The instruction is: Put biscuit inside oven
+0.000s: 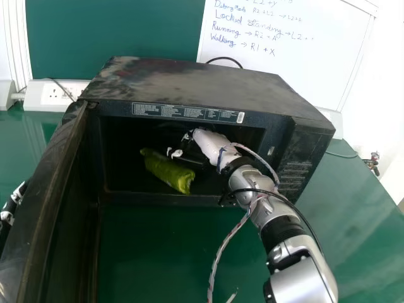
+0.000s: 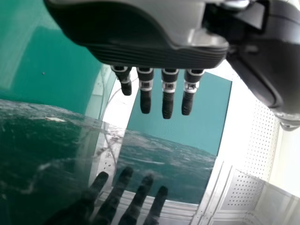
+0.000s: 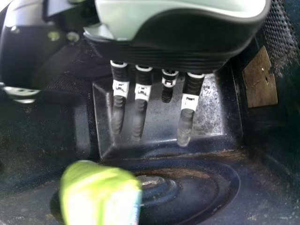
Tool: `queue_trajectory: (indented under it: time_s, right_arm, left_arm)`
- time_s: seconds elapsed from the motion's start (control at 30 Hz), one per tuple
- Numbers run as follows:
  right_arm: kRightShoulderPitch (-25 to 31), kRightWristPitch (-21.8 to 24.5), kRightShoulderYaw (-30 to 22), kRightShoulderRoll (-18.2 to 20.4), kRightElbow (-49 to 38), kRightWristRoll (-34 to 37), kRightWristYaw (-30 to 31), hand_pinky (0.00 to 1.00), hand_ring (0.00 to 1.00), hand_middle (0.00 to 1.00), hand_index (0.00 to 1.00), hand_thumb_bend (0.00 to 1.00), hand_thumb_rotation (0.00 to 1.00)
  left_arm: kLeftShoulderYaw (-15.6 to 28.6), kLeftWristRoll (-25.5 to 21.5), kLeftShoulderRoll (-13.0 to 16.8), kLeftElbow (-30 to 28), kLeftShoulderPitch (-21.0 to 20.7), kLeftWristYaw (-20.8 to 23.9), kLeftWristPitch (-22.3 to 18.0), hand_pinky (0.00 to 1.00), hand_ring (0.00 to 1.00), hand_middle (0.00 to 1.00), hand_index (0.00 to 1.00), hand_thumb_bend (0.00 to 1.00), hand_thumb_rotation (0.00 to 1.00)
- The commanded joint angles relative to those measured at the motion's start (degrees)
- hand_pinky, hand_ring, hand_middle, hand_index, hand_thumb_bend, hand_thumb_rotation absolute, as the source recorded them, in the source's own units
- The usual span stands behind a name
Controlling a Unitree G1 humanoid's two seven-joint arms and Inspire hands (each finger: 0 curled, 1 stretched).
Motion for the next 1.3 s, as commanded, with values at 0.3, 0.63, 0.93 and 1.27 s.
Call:
queue_trajectory:
  time_s: [0.3, 0.63, 0.93, 1.27]
  right_arm:
    - [-1.4, -1.3, -0.1, -0.8, -0.7, 0.5, 0.2, 0.53, 0.63, 0.68, 0.69, 1.0, 0.02]
    - [-1.1, -1.6, -0.5, -1.2, -0.9, 0.9, 0.9, 0.54, 0.61, 0.67, 0.68, 1.0, 0.03]
    - [0.9, -4.1, -0.7, -2.4, -1.8, 1.6, -0.3, 0.54, 0.61, 0.66, 0.66, 1.0, 0.03]
    - [3.3, -6.3, -1.0, -4.6, -3.5, 1.7, -2.3, 0.53, 0.6, 0.65, 0.66, 1.0, 0.05]
  left_arm:
    - [-0.3, 0.0, 0.0, -0.9, 0.5, 0.3, -0.1, 0.97, 0.92, 0.91, 0.92, 0.89, 0.98]
    - [0.0, 0.1, 0.3, -0.1, -0.4, 0.1, -0.1, 0.97, 0.92, 0.91, 0.92, 0.89, 0.98]
    - [0.1, 0.5, 0.4, 0.2, -0.8, 0.2, -0.1, 0.96, 0.91, 0.91, 0.92, 0.89, 0.98]
    - [0.0, 0.4, 0.5, 0.5, -0.9, -0.2, -0.2, 0.97, 0.92, 0.91, 0.92, 0.89, 0.98]
